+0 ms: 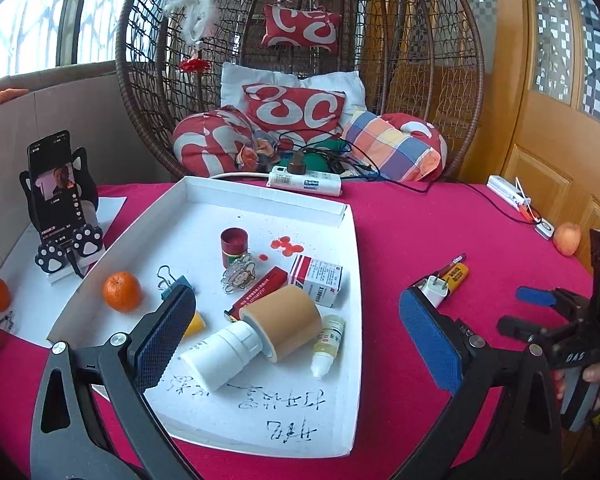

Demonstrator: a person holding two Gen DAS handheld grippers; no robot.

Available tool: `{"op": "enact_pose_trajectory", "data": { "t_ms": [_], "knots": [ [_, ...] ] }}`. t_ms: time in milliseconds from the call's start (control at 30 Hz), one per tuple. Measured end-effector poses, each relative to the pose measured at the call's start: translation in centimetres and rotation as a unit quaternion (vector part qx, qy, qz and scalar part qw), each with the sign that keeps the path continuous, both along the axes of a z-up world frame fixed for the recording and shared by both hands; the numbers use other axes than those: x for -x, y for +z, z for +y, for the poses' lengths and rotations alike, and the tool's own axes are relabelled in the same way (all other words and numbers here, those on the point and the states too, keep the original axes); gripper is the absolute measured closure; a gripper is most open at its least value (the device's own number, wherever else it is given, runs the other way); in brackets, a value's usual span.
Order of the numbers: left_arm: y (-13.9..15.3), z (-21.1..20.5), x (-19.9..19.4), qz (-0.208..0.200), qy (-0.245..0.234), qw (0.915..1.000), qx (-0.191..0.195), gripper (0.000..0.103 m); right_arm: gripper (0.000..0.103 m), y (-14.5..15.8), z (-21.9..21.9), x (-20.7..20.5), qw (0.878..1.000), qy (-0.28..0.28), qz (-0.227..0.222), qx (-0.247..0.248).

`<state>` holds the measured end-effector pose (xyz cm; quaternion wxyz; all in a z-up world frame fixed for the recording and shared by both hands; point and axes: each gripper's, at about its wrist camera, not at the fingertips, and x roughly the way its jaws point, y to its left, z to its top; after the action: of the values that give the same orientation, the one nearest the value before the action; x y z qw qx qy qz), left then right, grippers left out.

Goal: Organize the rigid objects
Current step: 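Move the left gripper to the white wall plug while the right approaches the black charger, then close the left gripper on the white plug while the right grasps the black charger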

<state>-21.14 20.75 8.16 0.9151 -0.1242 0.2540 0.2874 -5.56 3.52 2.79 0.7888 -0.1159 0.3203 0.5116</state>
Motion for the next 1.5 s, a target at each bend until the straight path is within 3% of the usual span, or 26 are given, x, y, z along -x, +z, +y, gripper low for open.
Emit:
{"op": "enact_pose_trajectory", "data": {
  "t_ms": [167,300,367,400,567,667,833,967,1067,1100,1500],
  "knots": [
    [-0.3,-1.1,-1.5,0.015,-0.036,0.9993,-0.002,0.000,0.003,-1.7,3.1,2.3,0.997,0.060,0.000,0.040],
    [-0.9,-2.4,-4.3,0.028,-0.086,0.9959,0.009,0.000,0.043,-3.4,4.5,2.6,0.994,0.070,-0.008,0.088],
    [-1.5,-2.9,-6.2,0.039,-0.108,0.9931,0.025,0.000,0.060,-3.1,4.1,2.3,0.995,0.067,-0.009,0.077],
    [-1.8,-3.2,-7.2,0.041,-0.118,0.9916,0.036,0.000,0.074,-3.2,3.8,2.0,0.995,0.067,-0.004,0.079],
    [-3.7,-5.3,-12.3,0.075,-0.170,0.9807,0.062,0.000,0.074,-2.9,-0.2,-1.6,0.997,-0.012,0.012,0.071],
    [-5.0,-5.7,-14.7,0.091,-0.175,0.9777,0.073,0.001,0.074,-2.8,-3.7,-4.7,0.995,-0.071,0.040,0.051],
    [-6.9,-4.7,-17.5,0.107,-0.159,0.9786,0.074,0.035,0.073,-2.9,-5.1,-5.7,0.994,-0.090,0.056,0.035],
    [-7.5,-4.5,-18.2,0.112,-0.165,0.9771,0.075,0.044,0.073,-2.9,-4.8,-5.7,0.994,-0.087,0.054,0.037],
    [-7.6,-5.1,-18.3,0.117,-0.175,0.9754,0.064,0.068,0.073,-2.9,-5.2,-6.3,0.994,-0.085,0.070,0.025],
    [-7.5,-5.2,-18.2,0.115,-0.180,0.9747,0.065,0.071,0.073,-3.0,-5.2,-6.2,0.993,-0.085,0.073,0.023],
    [-5.9,-7.4,-14.9,0.094,-0.194,0.9751,0.050,0.071,0.073,-2.8,-5.0,-5.9,0.993,-0.088,0.069,0.025]
  ]
}}
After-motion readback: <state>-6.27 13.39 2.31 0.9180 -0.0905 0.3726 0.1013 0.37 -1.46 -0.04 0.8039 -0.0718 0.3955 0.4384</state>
